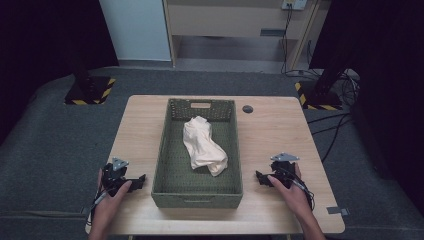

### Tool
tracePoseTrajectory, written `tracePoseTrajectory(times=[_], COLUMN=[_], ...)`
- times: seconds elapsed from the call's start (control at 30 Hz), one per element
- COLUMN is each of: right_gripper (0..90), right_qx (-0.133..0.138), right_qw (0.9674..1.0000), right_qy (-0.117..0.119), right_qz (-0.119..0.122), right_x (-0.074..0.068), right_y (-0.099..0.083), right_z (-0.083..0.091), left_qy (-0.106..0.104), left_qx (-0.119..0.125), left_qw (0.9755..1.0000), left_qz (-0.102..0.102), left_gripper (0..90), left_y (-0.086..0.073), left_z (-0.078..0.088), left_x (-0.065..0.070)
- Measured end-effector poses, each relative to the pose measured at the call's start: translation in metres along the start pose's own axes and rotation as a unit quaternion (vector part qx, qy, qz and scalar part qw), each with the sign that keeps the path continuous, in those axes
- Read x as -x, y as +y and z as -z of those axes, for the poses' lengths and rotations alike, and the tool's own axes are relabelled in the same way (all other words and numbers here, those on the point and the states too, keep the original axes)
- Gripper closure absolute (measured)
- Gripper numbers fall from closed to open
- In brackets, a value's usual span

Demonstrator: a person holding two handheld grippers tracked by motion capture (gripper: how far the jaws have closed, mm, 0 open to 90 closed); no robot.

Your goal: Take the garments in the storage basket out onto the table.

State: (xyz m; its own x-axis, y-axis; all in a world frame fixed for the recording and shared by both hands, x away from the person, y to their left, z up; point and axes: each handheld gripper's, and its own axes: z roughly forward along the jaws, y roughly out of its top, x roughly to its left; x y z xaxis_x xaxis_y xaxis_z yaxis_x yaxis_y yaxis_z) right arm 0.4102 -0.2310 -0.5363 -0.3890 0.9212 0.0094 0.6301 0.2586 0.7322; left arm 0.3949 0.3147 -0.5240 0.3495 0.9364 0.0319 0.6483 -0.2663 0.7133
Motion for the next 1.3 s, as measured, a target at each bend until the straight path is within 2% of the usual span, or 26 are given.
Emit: tracePoseTrajectory(times=[0.83,1.07,1.3], right_gripper=[3.6,3.6,3.4], right_qx=[0.000,0.004,0.015], right_qw=[1.0000,0.9999,0.9995], right_qy=[0.004,0.010,0.020], right_qz=[0.001,0.008,0.021], right_x=[-0.001,-0.007,-0.016], right_y=[-0.002,0.005,0.020], right_z=[0.004,0.016,0.034], left_qy=[0.000,0.000,0.000], left_qx=[0.000,0.000,0.000], left_qw=[1.0000,1.0000,1.0000], left_qz=[0.000,0.000,0.000], left_gripper=[0.0,0.0,0.0], left_y=[0.000,0.000,0.000], left_z=[0.000,0.000,0.000], left_x=[0.000,0.000,0.000])
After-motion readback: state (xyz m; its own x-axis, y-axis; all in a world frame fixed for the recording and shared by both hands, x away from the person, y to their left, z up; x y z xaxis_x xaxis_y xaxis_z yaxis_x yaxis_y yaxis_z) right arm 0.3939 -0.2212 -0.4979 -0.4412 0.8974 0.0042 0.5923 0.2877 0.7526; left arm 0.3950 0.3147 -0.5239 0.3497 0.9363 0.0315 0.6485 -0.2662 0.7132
